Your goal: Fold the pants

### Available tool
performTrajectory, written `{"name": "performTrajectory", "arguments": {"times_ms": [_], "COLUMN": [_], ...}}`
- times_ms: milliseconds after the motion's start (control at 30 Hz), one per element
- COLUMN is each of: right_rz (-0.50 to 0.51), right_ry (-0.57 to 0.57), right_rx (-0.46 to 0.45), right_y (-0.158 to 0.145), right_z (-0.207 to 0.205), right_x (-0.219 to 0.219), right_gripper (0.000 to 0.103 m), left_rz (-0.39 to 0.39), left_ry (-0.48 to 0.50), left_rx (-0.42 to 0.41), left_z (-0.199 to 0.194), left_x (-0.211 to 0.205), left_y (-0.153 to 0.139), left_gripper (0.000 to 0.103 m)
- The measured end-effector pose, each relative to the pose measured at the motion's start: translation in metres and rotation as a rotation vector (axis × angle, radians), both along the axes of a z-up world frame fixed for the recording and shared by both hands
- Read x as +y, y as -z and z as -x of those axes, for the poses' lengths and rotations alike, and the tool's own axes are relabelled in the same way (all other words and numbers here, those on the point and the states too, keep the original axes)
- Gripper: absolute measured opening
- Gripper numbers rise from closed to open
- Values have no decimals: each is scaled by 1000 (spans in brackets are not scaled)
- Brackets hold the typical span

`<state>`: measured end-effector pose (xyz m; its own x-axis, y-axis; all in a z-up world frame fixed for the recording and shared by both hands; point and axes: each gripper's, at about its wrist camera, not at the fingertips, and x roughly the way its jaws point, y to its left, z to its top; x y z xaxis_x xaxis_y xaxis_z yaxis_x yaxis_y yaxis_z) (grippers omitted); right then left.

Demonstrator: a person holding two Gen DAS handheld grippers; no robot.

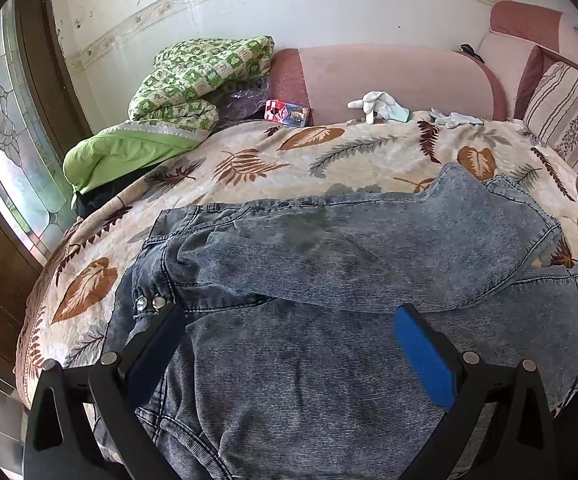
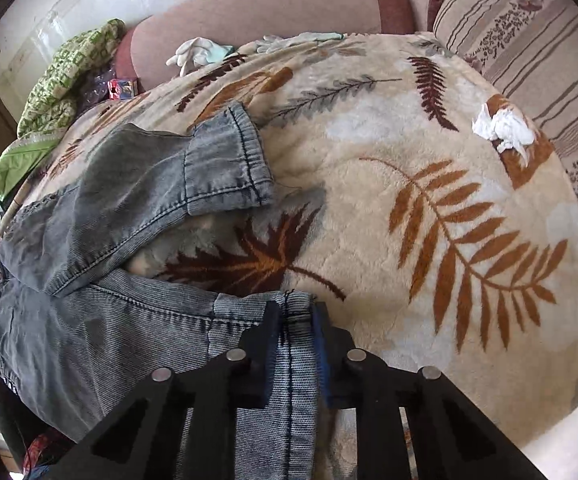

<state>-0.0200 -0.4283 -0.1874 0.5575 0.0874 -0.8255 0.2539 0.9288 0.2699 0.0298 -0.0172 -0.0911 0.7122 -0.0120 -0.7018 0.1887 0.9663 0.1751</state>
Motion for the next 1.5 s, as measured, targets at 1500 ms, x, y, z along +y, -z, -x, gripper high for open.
{"name": "performTrajectory", "arguments": {"times_ms": [1500], "right_rz": [-271], "right_ry": [-32], "right_rx": [-108], "right_y": [-60], "right_z": [-78], "right_x": [7], "right_gripper": [30], "left_rz": [38], "left_ry": [-323], "left_rx": [206], "left_z": [-144], "left_x": [160], "left_y": [-3], "left_gripper": [103]}}
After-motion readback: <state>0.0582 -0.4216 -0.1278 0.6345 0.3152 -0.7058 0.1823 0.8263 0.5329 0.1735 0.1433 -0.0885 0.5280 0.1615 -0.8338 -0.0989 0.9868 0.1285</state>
